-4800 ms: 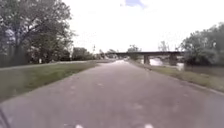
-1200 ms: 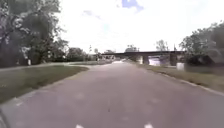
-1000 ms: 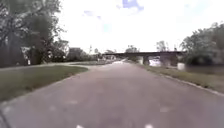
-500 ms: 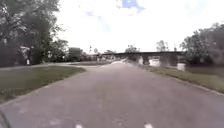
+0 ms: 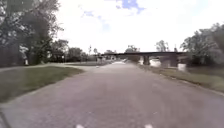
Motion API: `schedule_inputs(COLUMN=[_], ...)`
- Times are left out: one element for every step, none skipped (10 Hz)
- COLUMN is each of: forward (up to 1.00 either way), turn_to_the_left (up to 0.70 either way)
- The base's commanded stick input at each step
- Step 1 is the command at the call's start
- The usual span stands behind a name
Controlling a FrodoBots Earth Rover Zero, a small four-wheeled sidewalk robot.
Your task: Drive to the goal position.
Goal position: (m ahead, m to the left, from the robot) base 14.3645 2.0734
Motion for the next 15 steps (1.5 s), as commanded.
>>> schedule_inputs(forward=[1.0,1.0,1.0,1.0,1.0,1.0,1.0,1.0,1.0,1.0,1.0,1.0,1.0,1.0,1.0], turn_to_the_left=[0.0,0.0,0.0,0.0,0.0,0.0,0.0,0.0,0.0,0.0,0.0,0.0,0.0,0.0,0.0])
